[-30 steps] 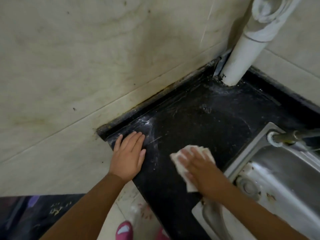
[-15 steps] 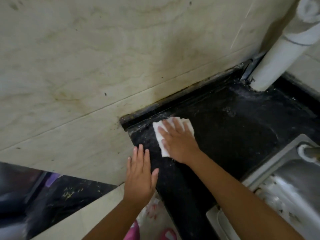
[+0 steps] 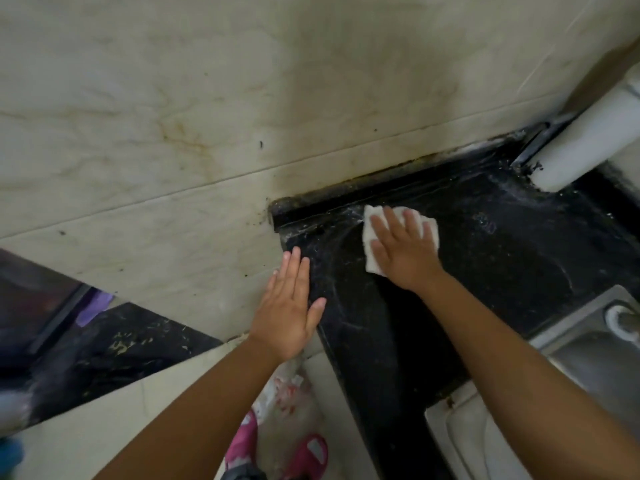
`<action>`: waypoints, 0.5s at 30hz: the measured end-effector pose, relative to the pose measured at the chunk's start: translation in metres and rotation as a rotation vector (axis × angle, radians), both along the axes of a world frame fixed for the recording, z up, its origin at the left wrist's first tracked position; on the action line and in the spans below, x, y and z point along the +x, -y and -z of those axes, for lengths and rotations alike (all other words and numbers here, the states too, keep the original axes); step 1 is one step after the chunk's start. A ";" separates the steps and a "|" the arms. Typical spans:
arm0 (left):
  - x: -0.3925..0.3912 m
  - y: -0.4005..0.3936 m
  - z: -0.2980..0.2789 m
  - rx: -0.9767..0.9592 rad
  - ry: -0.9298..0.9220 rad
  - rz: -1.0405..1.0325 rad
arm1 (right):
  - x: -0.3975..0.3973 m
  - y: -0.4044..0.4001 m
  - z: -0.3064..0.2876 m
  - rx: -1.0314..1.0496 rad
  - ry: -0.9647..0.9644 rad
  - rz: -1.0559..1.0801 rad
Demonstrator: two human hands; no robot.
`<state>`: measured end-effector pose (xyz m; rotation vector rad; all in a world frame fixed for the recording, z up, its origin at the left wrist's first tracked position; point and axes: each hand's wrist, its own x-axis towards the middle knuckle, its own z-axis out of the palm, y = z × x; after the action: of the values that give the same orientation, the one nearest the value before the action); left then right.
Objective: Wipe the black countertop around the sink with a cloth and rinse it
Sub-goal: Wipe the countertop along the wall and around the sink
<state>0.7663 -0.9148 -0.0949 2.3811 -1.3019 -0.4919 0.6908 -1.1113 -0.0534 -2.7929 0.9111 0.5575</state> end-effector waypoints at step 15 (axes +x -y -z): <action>0.025 -0.012 -0.006 -0.058 -0.068 -0.085 | -0.077 -0.031 0.003 -0.070 0.096 -0.199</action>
<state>0.7908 -0.9030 -0.0894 2.3400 -1.1640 -0.4991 0.6137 -1.0801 -0.0562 -2.9648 0.6514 0.4204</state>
